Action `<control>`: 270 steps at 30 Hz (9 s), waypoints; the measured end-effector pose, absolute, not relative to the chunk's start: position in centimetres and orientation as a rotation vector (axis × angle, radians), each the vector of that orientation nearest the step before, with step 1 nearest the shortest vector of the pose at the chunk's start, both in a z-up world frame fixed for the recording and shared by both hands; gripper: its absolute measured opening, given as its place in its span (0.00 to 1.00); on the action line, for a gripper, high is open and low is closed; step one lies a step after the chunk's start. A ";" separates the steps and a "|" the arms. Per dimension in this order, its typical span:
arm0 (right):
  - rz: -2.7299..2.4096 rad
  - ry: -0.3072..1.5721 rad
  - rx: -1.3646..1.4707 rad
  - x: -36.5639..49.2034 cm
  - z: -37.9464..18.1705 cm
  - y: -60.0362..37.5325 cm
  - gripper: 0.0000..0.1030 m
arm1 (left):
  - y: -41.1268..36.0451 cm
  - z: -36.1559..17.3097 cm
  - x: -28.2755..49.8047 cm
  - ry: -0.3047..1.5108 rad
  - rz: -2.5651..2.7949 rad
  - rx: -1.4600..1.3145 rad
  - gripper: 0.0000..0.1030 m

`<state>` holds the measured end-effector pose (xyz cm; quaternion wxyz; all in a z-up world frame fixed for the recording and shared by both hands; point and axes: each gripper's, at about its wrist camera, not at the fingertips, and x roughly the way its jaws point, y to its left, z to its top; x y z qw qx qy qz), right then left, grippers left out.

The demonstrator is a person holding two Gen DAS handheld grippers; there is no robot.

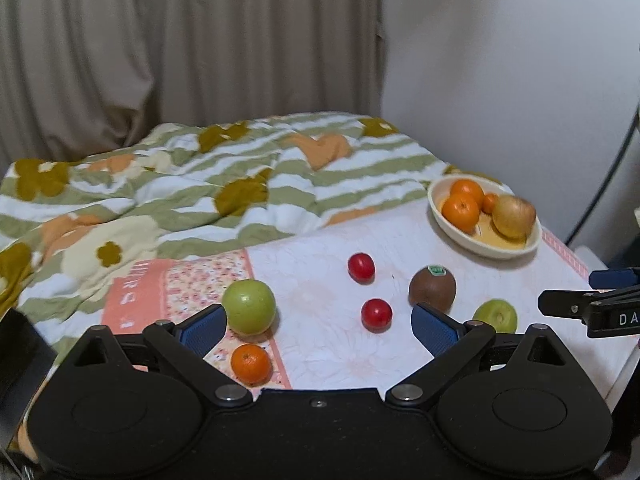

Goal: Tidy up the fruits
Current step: 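Move both tools back toward the tomatoes, kiwi and green apples, then grasp a red cherry tomato with the left tool while the right tool grasps a green apple, then carry both fruits into the white bowl and open both tools, then move both open tools back over the mandarin and kiwi, then grasp the small mandarin with the left tool while the right tool grasps the kiwi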

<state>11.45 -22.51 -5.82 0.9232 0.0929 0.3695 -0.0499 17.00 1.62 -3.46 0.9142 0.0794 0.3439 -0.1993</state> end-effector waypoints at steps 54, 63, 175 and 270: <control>-0.111 0.901 0.118 17.1 -13.7 -20.0 0.67 | -3.7 -12.4 23.5 0.890 -0.582 0.263 0.33; -0.094 0.874 0.134 15.9 -11.6 -19.4 0.67 | -2.2 -10.1 21.8 0.849 -0.553 0.221 0.33; 0.112 0.720 0.108 27.2 -6.5 -45.9 1.00 | -21.8 -3.9 20.2 0.748 -0.191 0.057 0.91; 0.079 0.877 0.025 24.8 -14.7 -18.2 0.76 | 5.1 -12.1 20.8 0.931 -0.185 0.031 0.38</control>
